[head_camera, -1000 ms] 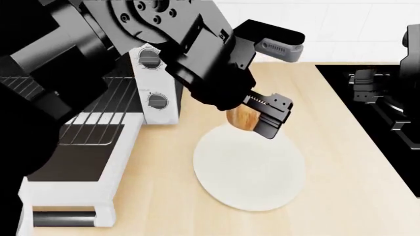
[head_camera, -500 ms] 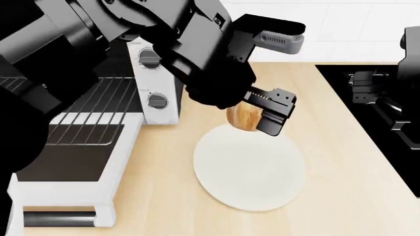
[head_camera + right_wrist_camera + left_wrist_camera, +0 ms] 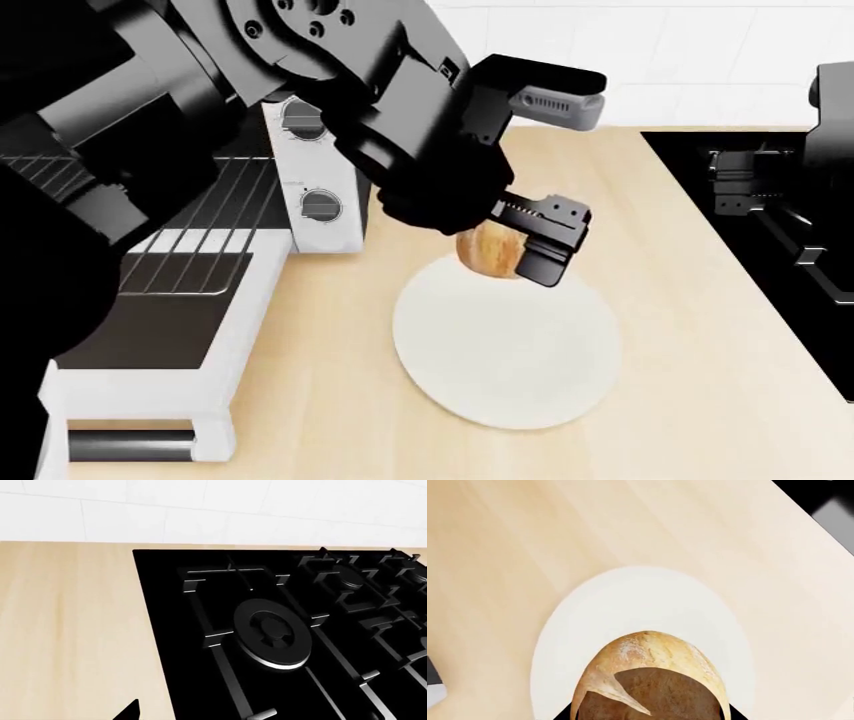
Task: Pick the bread from the rack and place it on the plate on the counter.
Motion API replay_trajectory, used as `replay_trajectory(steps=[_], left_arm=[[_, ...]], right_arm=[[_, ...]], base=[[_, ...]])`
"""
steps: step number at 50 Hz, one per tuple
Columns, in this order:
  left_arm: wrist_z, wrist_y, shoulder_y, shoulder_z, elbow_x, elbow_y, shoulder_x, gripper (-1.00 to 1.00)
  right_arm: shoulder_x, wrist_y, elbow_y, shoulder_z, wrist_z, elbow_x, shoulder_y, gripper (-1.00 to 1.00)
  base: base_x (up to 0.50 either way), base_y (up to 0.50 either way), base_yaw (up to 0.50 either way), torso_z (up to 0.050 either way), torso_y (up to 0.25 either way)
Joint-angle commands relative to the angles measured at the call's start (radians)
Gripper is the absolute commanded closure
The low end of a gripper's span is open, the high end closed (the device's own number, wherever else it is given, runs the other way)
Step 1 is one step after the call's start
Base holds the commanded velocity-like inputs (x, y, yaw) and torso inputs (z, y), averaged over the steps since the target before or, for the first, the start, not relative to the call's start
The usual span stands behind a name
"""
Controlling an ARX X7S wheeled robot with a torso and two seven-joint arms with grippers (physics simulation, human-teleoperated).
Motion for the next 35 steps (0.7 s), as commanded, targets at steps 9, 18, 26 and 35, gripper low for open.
replay_trajectory(steps=[9, 18, 26, 35], left_arm=[[-0.005, 0.001, 0.03, 0.023, -0.042, 0.007, -0.001, 1.0], [0.004, 0.002, 0.052, 0.036, -0.02, 0.002, 0.002, 1.0], [0.005, -0.005, 0.064, 0.042, -0.011, -0.002, 0.004, 1.0], [0.003, -0.008, 0.056, 0.035, -0.003, 0.006, 0.003, 1.0]], right_arm=[[0.0, -0.006, 0.002, -0.001, -0.003, -0.001, -0.008, -1.0], [-0.009, -0.014, 0.015, -0.007, -0.012, -0.009, -0.009, -1.0], [-0.01, -0.016, 0.017, -0.007, -0.013, -0.01, -0.011, -1.0], [-0.01, -0.02, 0.018, -0.007, -0.014, -0.01, -0.016, -1.0]], base=[[0.0, 0.0, 0.0, 0.0, 0.001], [0.0, 0.0, 0.0, 0.0, 0.0], [0.0, 0.0, 0.0, 0.0, 0.0], [0.0, 0.0, 0.0, 0.0, 0.0]])
